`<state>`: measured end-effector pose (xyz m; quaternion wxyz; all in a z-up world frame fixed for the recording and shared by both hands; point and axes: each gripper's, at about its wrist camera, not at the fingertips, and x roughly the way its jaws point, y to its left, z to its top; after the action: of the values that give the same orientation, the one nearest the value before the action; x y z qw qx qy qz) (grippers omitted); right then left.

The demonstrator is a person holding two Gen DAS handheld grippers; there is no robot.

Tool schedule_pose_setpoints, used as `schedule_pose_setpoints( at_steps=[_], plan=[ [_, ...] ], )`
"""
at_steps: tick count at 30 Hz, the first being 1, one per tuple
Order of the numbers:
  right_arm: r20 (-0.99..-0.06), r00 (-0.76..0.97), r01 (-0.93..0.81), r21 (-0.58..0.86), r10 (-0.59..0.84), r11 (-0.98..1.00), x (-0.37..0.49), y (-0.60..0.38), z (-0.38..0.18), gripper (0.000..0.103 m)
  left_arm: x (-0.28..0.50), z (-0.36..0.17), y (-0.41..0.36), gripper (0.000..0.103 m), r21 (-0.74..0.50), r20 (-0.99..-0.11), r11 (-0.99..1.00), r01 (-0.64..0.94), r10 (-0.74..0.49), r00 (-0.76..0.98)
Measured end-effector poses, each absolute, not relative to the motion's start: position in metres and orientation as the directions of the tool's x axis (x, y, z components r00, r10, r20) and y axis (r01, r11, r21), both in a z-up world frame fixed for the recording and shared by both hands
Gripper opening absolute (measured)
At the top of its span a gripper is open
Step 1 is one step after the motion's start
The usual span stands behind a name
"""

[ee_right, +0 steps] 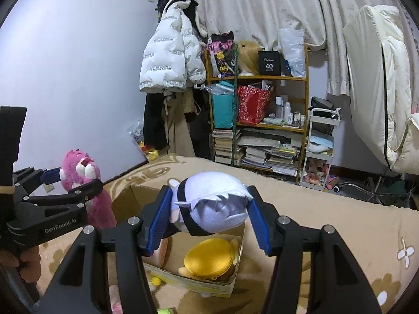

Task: Organize soft objects
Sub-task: 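Carry the pink bear over the box with the left tool while the right tool carries the doll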

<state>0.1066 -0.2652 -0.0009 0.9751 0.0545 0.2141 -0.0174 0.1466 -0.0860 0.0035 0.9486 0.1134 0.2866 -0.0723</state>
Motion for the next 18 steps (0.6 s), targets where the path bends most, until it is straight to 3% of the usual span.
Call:
schedule_pose_setpoints(
  at_steps=[8,18],
  plan=[
    [-0.470,0.882,0.036,0.124,0.026,0.992,0.118,-0.268,-0.023,0.061,0.164,-0.016,-0.085,0.067,0.126,-0.624,0.966,0.225,-0.100,0.775],
    [-0.508,0.860,0.029,0.153,0.053,0.988,0.124,-0.274,-0.038,0.061,0.167,-0.025,-0.087,0.067,0.136,-0.613,0.964,0.227,-0.099,0.784]
  ],
)
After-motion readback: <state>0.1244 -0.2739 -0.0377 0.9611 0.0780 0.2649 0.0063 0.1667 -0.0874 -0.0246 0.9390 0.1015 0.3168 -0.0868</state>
